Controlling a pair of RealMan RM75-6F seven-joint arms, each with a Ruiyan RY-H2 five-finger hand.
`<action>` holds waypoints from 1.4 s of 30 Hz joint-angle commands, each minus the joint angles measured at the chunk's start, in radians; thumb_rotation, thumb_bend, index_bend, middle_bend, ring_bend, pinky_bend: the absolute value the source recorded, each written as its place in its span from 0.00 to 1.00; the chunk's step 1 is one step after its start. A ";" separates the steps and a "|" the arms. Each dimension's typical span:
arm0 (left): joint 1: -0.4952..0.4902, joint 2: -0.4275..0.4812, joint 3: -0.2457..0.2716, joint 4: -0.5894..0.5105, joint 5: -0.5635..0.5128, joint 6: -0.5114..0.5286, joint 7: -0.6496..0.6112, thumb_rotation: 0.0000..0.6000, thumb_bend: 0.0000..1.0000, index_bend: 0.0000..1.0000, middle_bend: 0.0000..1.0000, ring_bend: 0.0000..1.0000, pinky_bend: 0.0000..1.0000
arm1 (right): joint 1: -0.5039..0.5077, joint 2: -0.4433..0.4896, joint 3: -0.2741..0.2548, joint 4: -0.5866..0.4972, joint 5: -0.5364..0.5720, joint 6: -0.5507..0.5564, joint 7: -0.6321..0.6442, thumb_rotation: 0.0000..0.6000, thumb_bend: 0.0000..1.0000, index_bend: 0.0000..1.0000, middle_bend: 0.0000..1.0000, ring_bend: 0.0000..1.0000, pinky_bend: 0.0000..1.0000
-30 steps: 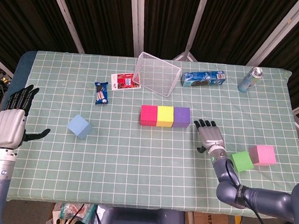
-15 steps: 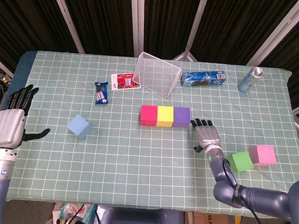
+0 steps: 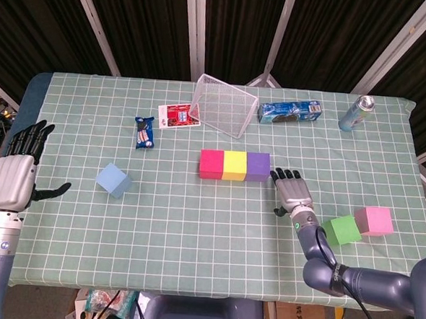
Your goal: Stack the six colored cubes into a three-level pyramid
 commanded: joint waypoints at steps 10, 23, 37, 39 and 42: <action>0.000 -0.001 0.000 0.004 -0.002 -0.002 -0.001 1.00 0.11 0.00 0.00 0.00 0.00 | 0.000 -0.009 0.004 0.004 -0.002 0.002 -0.009 1.00 0.29 0.00 0.00 0.00 0.00; 0.001 0.001 -0.001 0.005 -0.002 -0.005 -0.009 1.00 0.11 0.00 0.00 0.00 0.00 | -0.036 0.031 0.015 -0.041 -0.069 0.086 0.011 1.00 0.29 0.00 0.00 0.00 0.00; 0.005 0.004 0.005 -0.007 0.018 0.003 -0.004 1.00 0.10 0.00 0.00 0.00 0.00 | -0.124 0.231 0.001 -0.246 -0.263 0.149 0.079 1.00 0.29 0.00 0.00 0.00 0.00; 0.005 0.004 0.006 -0.009 0.020 0.003 -0.002 1.00 0.10 0.00 0.00 0.00 0.00 | -0.137 0.273 -0.009 -0.277 -0.287 0.154 0.078 1.00 0.29 0.00 0.00 0.00 0.00; 0.006 0.003 0.008 -0.011 0.024 0.005 0.002 1.00 0.10 0.00 0.00 0.00 0.00 | -0.162 0.331 -0.025 -0.318 -0.306 0.162 0.088 1.00 0.29 0.00 0.00 0.00 0.00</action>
